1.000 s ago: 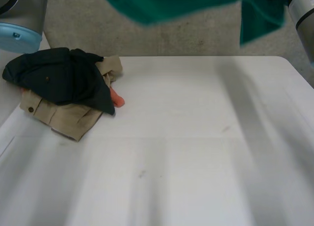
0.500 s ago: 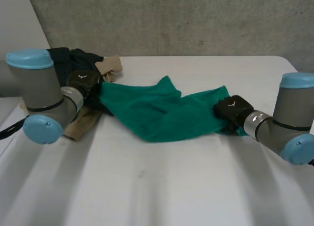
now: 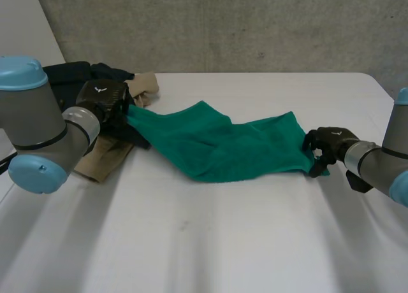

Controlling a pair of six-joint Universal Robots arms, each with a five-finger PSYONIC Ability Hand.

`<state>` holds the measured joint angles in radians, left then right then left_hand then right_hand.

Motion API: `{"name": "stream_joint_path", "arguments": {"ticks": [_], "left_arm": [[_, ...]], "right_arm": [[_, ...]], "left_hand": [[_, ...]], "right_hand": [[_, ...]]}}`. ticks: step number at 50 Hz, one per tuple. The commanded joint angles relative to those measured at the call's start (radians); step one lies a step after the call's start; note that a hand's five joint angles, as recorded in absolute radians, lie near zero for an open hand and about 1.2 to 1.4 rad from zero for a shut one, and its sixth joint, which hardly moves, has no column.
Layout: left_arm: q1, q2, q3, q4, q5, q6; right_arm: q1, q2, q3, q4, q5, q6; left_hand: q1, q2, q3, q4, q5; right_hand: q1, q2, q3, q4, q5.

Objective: Fold the laundry.

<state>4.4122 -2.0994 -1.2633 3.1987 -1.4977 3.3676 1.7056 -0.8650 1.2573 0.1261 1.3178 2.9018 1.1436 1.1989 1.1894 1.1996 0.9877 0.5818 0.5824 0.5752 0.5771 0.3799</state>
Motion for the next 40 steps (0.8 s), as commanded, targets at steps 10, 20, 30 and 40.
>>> {"name": "stream_joint_path", "arguments": {"ticks": [10,20,30,40], "left_arm": [[0.004,0.048,-0.034,-0.056,-0.009,0.012],[0.018,0.185,-0.163,-0.345,-0.016,0.271],[-0.003,0.286,-0.338,-0.579,0.007,0.618],[-0.077,0.085,0.071,-0.445,-0.11,0.616]], "right_arm": [[0.005,0.061,-0.047,0.004,0.018,-0.022],[-0.089,-0.273,0.119,0.352,0.018,-0.642],[-0.182,-0.304,0.152,0.848,0.021,-1.038],[-0.107,-0.21,-0.169,0.704,0.038,-0.859]], "left_hand": [[0.253,0.197,0.207,0.197,0.234],[0.253,0.197,0.207,0.197,0.234],[0.253,0.197,0.207,0.197,0.234],[0.253,0.197,0.207,0.197,0.234]], "right_hand": [[0.814,0.814,0.821,0.819,0.842],[0.814,0.814,0.821,0.819,0.842],[0.814,0.814,0.821,0.819,0.842],[0.814,0.814,0.821,0.819,0.842]]}}
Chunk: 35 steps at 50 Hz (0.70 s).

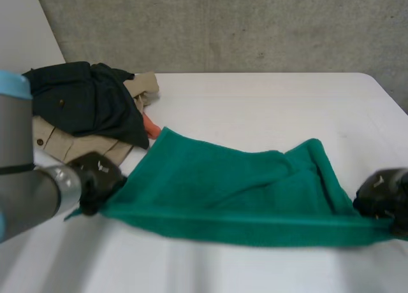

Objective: Fold the laundry.

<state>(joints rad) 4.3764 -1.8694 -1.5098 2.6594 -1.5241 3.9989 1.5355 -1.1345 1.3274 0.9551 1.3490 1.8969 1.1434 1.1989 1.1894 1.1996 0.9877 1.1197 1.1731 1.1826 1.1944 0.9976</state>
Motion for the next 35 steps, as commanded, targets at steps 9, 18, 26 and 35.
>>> {"name": "stream_joint_path", "arguments": {"ticks": [9,18,26,35], "left_arm": [[-0.055,-0.261,0.934,0.39,-0.102,-0.156],[-0.044,-0.264,1.074,0.692,-0.133,-0.389],[-0.014,-0.292,0.956,0.639,-0.136,-0.426],[0.014,-0.343,0.697,0.645,-0.102,-0.458]], "right_arm": [[0.13,0.091,-0.675,-0.648,0.016,0.644],[0.135,0.032,-0.577,-1.213,0.099,0.935],[0.172,0.028,-0.458,-1.216,0.027,0.932],[0.161,0.102,-0.332,-1.145,-0.008,0.89]], "left_hand": [[0.253,0.197,0.207,0.197,0.234],[0.253,0.197,0.207,0.197,0.234],[0.253,0.197,0.207,0.197,0.234],[0.253,0.197,0.207,0.197,0.234]], "right_hand": [[0.277,0.223,0.214,0.202,0.224],[0.277,0.223,0.214,0.202,0.224],[0.277,0.223,0.214,0.202,0.224],[0.277,0.223,0.214,0.202,0.224]]}}
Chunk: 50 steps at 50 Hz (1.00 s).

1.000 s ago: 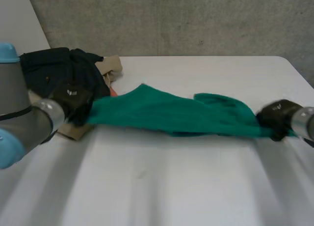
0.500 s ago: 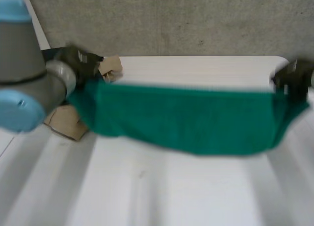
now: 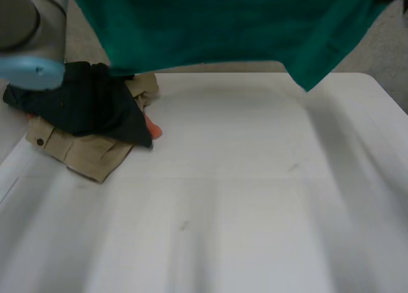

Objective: Fold the laundry.

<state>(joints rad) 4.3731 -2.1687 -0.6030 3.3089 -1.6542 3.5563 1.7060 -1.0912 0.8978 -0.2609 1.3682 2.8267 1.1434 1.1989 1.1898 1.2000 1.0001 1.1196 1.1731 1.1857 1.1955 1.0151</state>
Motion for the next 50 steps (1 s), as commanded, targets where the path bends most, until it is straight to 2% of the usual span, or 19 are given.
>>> {"name": "stream_joint_path", "arguments": {"ticks": [1,7,12,16,20,24,26,29,34,38,43,50], "left_arm": [[0.016,-0.049,-0.239,-0.006,0.034,-0.016],[-0.021,-0.085,-0.461,-0.015,0.067,0.007],[-0.043,-0.054,-0.615,-0.063,0.06,0.09],[-0.044,0.016,-0.75,-0.158,0.042,0.165],[-0.046,0.145,-0.914,-0.305,0.016,0.231],[-0.072,0.24,-1.001,-0.454,-0.031,0.263],[-0.084,0.266,-1.02,-0.509,-0.044,0.268],[-0.096,0.29,-1.035,-0.595,-0.045,0.271],[-0.106,0.279,-0.994,-0.629,-0.022,0.276],[-0.103,0.224,-0.861,-0.583,-0.024,0.266],[-0.101,0.062,-0.599,-0.508,-0.047,0.248],[-0.107,-0.157,-0.287,-0.499,-0.084,0.223]], "right_arm": [[-0.012,0.068,0.114,0.08,-0.031,-0.049],[-0.039,0.151,0.259,0.163,-0.061,-0.18],[-0.075,0.148,0.354,0.285,-0.066,-0.302],[-0.117,0.093,0.406,0.458,-0.061,-0.397],[-0.184,-0.021,0.46,0.797,-0.064,-0.593],[-0.238,-0.094,0.506,1.041,-0.067,-0.783],[-0.255,-0.11,0.512,1.092,-0.072,-0.849],[-0.275,-0.108,0.513,1.092,-0.08,-0.934],[-0.273,-0.049,0.46,1.031,-0.08,-0.915],[-0.241,0.019,0.382,0.932,-0.089,-0.814],[-0.204,0.115,0.27,0.746,-0.098,-0.64],[-0.164,0.224,0.167,0.536,-0.087,-0.53]], "left_hand": [[0.253,0.197,0.207,0.196,0.222],[0.253,0.197,0.207,0.196,0.222],[0.253,0.197,0.207,0.196,0.222],[0.253,0.197,0.207,0.196,0.222],[0.253,0.197,0.207,0.196,0.222],[0.253,0.197,0.207,0.196,0.222],[0.253,0.197,0.207,0.196,0.222],[0.253,0.197,0.207,0.196,0.222],[0.253,0.197,0.207,0.196,0.222],[0.253,0.197,0.207,0.196,0.222],[0.253,0.197,0.207,0.196,0.222],[0.253,0.197,0.207,0.196,0.222]], "right_hand": [[0.277,0.223,0.211,0.201,0.207],[0.277,0.223,0.211,0.201,0.207],[0.277,0.223,0.211,0.201,0.207],[0.277,0.223,0.211,0.201,0.207],[0.277,0.223,0.211,0.201,0.207],[0.277,0.223,0.211,0.201,0.207],[0.277,0.223,0.211,0.201,0.207],[0.277,0.223,0.211,0.201,0.207],[0.277,0.223,0.211,0.201,0.207],[0.277,0.223,0.211,0.201,0.207],[0.277,0.223,0.211,0.201,0.207],[0.277,0.223,0.211,0.201,0.207]]}}
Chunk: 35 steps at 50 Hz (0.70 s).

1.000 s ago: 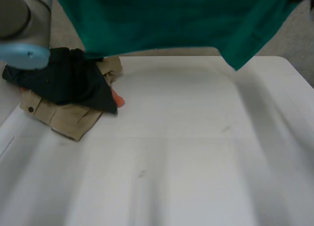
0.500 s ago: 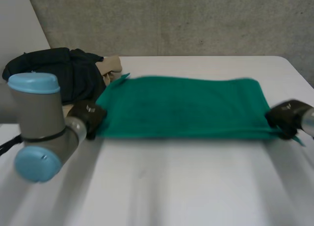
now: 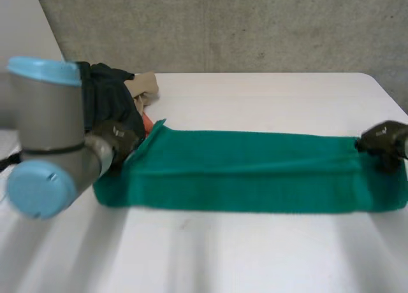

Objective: Fold the laundry.

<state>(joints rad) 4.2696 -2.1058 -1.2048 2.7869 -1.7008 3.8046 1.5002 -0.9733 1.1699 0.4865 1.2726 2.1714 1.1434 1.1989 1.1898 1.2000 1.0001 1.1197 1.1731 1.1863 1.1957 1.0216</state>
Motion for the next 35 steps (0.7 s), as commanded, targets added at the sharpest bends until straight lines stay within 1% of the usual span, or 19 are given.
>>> {"name": "stream_joint_path", "arguments": {"ticks": [1,5,8,9,13,14,15,16,17,18,19,22,25,26,29,30,33,34,35], "left_arm": [[-0.005,-0.271,0.39,0.019,-0.036,-0.028],[-0.02,-0.377,0.564,0.02,-0.037,-0.023],[-0.028,-0.428,0.66,0.025,-0.033,-0.014],[-0.033,-0.459,0.718,0.033,-0.027,0.001],[-0.04,-0.543,0.83,0.062,0.006,0.052],[-0.04,-0.559,0.85,0.065,0.013,0.061],[-0.042,-0.586,0.881,0.071,0.029,0.073],[-0.042,-0.595,0.889,0.074,0.03,0.076],[-0.045,-0.605,0.896,0.076,0.033,0.078],[-0.054,-0.615,0.907,0.088,0.036,0.079],[-0.057,-0.619,0.909,0.095,0.038,0.082],[-0.07,-0.603,0.906,0.155,0.032,0.09],[-0.067,-0.571,0.887,0.195,0.023,0.086],[-0.062,-0.55,0.86,0.218,0.012,0.087],[-0.056,-0.514,0.808,0.249,0.003,0.092],[-0.051,-0.487,0.77,0.266,0.001,0.089],[-0.044,-0.445,0.708,0.276,0.0,0.079],[-0.044,-0.416,0.662,0.276,0.001,0.07],[-0.044,-0.402,0.636,0.276,0.003,0.064]], "right_arm": [[0.054,0.135,-0.13,-0.259,0.017,0.133],[0.083,0.211,-0.196,-0.345,0.054,0.131],[0.1,0.255,-0.237,-0.371,0.077,0.13],[0.109,0.286,-0.269,-0.379,0.089,0.128],[0.124,0.355,-0.361,-0.394,0.132,0.13],[0.126,0.364,-0.375,-0.396,0.14,0.13],[0.132,0.389,-0.403,-0.402,0.158,0.127],[0.135,0.399,-0.417,-0.407,0.172,0.128],[0.14,0.41,-0.43,-0.413,0.188,0.131],[0.144,0.418,-0.441,-0.42,0.204,0.133],[0.149,0.423,-0.456,-0.431,0.241,0.139],[0.153,0.395,-0.452,-0.431,0.289,0.178],[0.152,0.341,-0.412,-0.424,0.294,0.235],[0.146,0.296,-0.373,-0.422,0.283,0.275],[0.135,0.226,-0.307,-0.419,0.246,0.327],[0.129,0.185,-0.265,-0.414,0.211,0.349],[0.112,0.13,-0.204,-0.382,0.156,0.358],[0.095,0.098,-0.161,-0.334,0.118,0.357],[0.088,0.085,-0.142,-0.31,0.1,0.355]], "left_hand": [[0.253,0.197,0.206,0.196,0.222],[0.253,0.197,0.206,0.196,0.222],[0.253,0.197,0.206,0.196,0.222],[0.253,0.197,0.206,0.196,0.222],[0.253,0.197,0.206,0.196,0.222],[0.253,0.197,0.206,0.196,0.222],[0.102,0.047,0.056,0.045,0.071],[-0.08,-0.135,-0.126,-0.136,-0.111],[-0.302,-0.358,-0.349,-0.359,-0.334],[-0.969,-1.024,-1.015,-1.025,-1.0],[-0.969,-1.024,-1.015,-1.025,-1.0],[-0.969,-1.024,-1.015,-1.025,-1.0],[-0.969,-1.024,-1.015,-1.025,-1.0],[-0.969,-1.024,-1.015,-1.025,-1.0],[-0.969,-1.024,-1.015,-1.025,-1.0],[-0.969,-1.024,-1.015,-1.025,-1.0],[-0.969,-1.024,-1.015,-1.025,-1.0],[-0.969,-1.024,-1.015,-1.025,-1.0],[-0.969,-1.024,-1.015,-1.025,-1.0]], "right_hand": [[0.277,0.223,0.21,0.201,0.2],[0.277,0.223,0.21,0.201,0.2],[0.277,0.223,0.21,0.201,0.2],[0.277,0.223,0.21,0.201,0.2],[0.27,0.217,0.204,0.194,0.194],[-0.026,-0.08,-0.093,-0.102,-0.103],[-0.907,-0.96,-0.974,-0.983,-0.983],[-0.945,-0.999,-1.012,-1.021,-1.022],[-0.945,-0.999,-1.012,-1.021,-1.022],[-0.945,-0.999,-1.012,-1.021,-1.022],[-0.945,-0.999,-1.012,-1.021,-1.022],[-0.945,-0.999,-1.012,-1.021,-1.022],[-0.945,-0.999,-1.012,-1.021,-1.022],[-0.945,-0.999,-1.012,-1.021,-1.022],[-0.945,-0.999,-1.012,-1.021,-1.022],[-0.945,-0.999,-1.012,-1.021,-1.022],[-0.945,-0.999,-1.012,-1.021,-1.022],[-0.945,-0.999,-1.012,-1.021,-1.022],[-0.945,-0.999,-1.012,-1.021,-1.022]]}}
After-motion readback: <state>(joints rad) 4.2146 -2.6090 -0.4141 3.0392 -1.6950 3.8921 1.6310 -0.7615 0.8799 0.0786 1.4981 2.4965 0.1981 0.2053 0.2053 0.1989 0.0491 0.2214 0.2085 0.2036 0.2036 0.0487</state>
